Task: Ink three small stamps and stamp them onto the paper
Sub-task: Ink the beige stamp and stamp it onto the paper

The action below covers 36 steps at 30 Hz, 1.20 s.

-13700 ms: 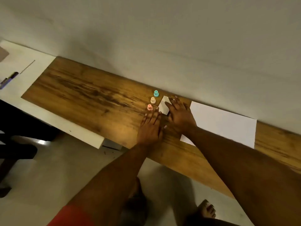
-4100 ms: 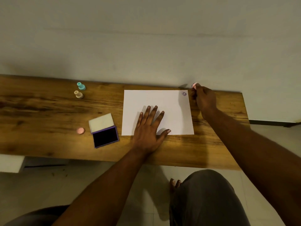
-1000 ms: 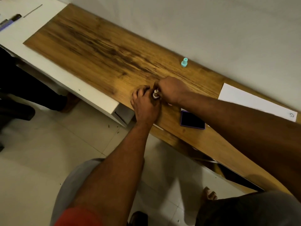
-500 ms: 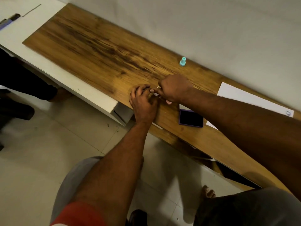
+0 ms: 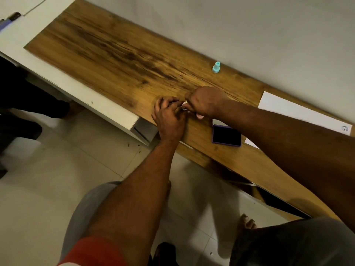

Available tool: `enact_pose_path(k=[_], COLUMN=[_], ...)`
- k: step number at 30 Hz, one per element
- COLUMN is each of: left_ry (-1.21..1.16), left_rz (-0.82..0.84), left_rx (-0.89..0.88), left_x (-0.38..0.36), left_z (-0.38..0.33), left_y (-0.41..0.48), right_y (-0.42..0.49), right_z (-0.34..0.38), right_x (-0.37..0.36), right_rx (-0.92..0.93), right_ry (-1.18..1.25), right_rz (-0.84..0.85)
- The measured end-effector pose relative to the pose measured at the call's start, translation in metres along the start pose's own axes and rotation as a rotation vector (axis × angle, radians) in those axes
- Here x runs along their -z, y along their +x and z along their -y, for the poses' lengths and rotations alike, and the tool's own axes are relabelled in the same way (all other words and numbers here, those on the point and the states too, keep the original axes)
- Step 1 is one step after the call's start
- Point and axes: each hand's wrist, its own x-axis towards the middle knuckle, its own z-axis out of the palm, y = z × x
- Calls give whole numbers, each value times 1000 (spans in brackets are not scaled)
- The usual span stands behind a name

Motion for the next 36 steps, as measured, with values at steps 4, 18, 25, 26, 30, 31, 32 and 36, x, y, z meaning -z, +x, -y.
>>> enact_pose_path(k=[4, 18, 25, 26, 30, 31, 32, 36], left_ry=[87, 83, 278, 311, 390, 406, 429, 423], left_rz=[42, 93, 129, 165, 255, 267, 278, 312], left_rx=[14, 8, -568, -645, -720, -709, -699, -640], left_x=[-2, 7, 2, -1, -12, -12, -13, -14], left_z=[1, -2, -26, -32, -42, -42, -41, -37], left_y=[2, -3, -34, -37, -47, -47, -47, -49], right_y=[-1, -103, -157, -161, -167, -167, -168, -168], right_z=[-5, -27, -16, -14, -7, -5, -5, -1], right_x=[0, -2, -21, -24, -34, -37, -38, -25], right_rx=[-4, -299, -449, -458, -485, -486, -484, -450], right_ry=[18, 152, 154, 153, 114, 102, 99, 58], right_rz=[5, -222, -94, -93, -64, -56, -43, 31])
